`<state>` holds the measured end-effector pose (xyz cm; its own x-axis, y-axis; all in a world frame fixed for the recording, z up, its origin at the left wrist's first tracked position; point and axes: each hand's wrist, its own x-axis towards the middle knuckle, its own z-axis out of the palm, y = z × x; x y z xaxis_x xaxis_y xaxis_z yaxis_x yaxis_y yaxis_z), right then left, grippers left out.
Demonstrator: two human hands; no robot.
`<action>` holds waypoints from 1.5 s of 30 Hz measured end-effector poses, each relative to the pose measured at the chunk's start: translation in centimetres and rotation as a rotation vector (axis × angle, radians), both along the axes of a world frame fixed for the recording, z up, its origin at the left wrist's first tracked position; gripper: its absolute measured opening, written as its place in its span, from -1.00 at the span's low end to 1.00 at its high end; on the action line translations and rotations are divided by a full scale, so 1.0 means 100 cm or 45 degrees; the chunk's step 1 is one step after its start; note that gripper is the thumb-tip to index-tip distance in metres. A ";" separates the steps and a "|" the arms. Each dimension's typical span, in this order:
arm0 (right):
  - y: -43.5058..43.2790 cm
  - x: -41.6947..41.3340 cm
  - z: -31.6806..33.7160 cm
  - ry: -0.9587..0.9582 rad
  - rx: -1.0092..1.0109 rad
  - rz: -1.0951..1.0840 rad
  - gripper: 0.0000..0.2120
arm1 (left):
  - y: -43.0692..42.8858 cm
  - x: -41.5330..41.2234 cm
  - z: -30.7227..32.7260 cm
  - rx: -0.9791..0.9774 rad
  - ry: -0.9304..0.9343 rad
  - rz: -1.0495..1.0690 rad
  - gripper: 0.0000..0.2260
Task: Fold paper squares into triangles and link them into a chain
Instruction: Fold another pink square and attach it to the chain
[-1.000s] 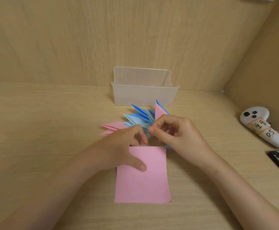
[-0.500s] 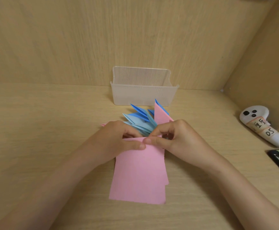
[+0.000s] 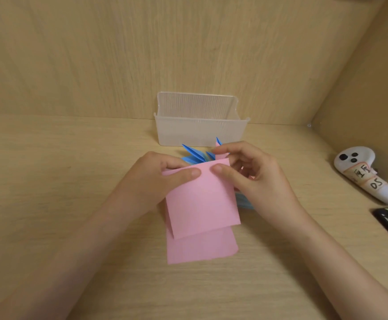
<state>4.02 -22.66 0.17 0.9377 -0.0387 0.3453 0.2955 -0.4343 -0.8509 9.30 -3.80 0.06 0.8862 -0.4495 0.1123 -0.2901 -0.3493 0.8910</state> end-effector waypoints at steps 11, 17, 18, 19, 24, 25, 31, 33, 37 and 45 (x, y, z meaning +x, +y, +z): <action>0.000 -0.003 0.003 -0.156 -0.018 -0.045 -0.79 | -0.002 -0.005 0.008 -0.223 0.099 0.172 -0.86; -0.001 -0.006 0.005 -0.227 -0.443 0.262 -0.42 | -0.001 -0.007 0.014 -0.470 0.250 0.306 -0.85; -0.001 -0.005 0.003 -0.249 -0.576 0.278 -0.37 | -0.001 -0.008 0.015 -0.505 0.271 0.306 -0.85; -0.001 -0.003 0.001 -0.270 -0.670 0.274 -0.37 | -0.002 -0.008 0.016 -0.529 0.287 0.308 -0.85; 0.002 -0.001 -0.003 -0.343 -0.445 0.096 -0.79 | -0.003 -0.010 0.016 -0.517 0.335 0.235 -0.85; 0.002 -0.001 -0.002 -0.346 -0.373 0.060 -0.86 | -0.004 -0.011 0.016 -0.524 0.367 0.191 -0.84; -0.003 0.000 0.003 -0.183 -0.060 -0.046 -0.93 | -0.008 -0.014 0.018 -0.565 0.431 0.075 -0.84; -0.003 0.000 0.005 -0.150 -0.020 -0.057 -0.91 | -0.008 -0.014 0.018 -0.577 0.440 0.067 -0.84; -0.004 -0.002 0.008 -0.053 0.211 0.010 -0.75 | -0.007 -0.014 0.018 -0.604 0.452 0.075 -0.83; -0.002 -0.004 0.013 0.101 0.502 -0.057 -0.87 | -0.010 -0.019 0.019 -0.524 0.498 -0.001 -0.83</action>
<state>3.62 -22.84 1.47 0.9552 -0.1954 0.2223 0.2102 -0.0807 -0.9743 7.42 -4.80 2.00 0.8967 -0.4388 -0.0580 0.0886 0.0496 0.9948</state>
